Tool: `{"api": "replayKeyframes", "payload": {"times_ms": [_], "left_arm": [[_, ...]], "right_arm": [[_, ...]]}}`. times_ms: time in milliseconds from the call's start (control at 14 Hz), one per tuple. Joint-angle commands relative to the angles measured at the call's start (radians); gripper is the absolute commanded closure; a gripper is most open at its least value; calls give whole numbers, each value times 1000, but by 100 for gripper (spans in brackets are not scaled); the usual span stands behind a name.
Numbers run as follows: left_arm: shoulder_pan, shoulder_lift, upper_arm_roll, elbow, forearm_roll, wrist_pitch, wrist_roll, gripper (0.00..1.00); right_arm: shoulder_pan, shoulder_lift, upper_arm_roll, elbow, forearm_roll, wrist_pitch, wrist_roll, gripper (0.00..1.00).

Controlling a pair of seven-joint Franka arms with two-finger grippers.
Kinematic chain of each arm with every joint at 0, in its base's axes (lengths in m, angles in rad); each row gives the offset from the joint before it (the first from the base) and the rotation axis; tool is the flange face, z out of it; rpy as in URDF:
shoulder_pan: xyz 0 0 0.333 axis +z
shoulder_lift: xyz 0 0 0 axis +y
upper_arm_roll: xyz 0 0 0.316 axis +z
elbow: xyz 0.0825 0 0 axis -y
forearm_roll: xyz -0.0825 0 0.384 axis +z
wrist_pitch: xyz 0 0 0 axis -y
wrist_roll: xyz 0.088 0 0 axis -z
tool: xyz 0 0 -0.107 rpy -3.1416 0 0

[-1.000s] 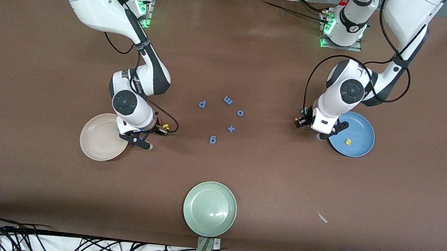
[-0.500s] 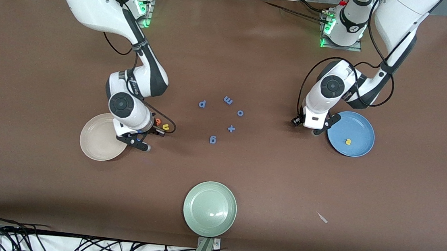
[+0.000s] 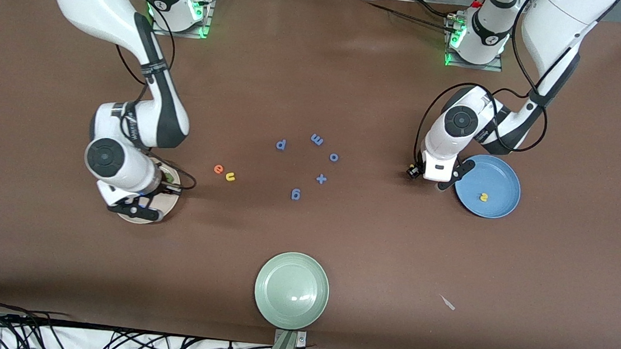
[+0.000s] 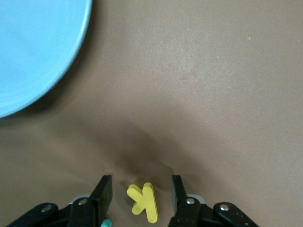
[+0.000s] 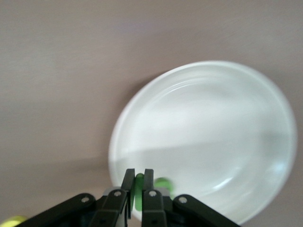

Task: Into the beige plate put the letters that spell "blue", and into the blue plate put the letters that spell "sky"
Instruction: 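Place the green l in the white plate while the left gripper grasps yellow k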

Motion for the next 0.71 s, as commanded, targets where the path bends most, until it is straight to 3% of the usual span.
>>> {"api": "replayKeyframes", "payload": {"times_ms": [0,143,214,357,643], "left_arm": [[2,16,-4,12,22,2,-24,47],[2,24,-4,10,21,2,-24,48],[2,25,-6,12,4,2,-22,48],[-8,25,-6,12,-15,2,-19,51],[-11,25,-7,12,-15,2,-22,71]], "right_arm": [[-11,-10,-15,7,25,-36,-61,83],[-11,-10,-12,4,25,-36,-47,53],[-9,-11,-9,5,36,-36,-36,49],[11,-11,-8,8,92,-36,17,48],[135,-1,-8,18,113,-32,293,48]]}}
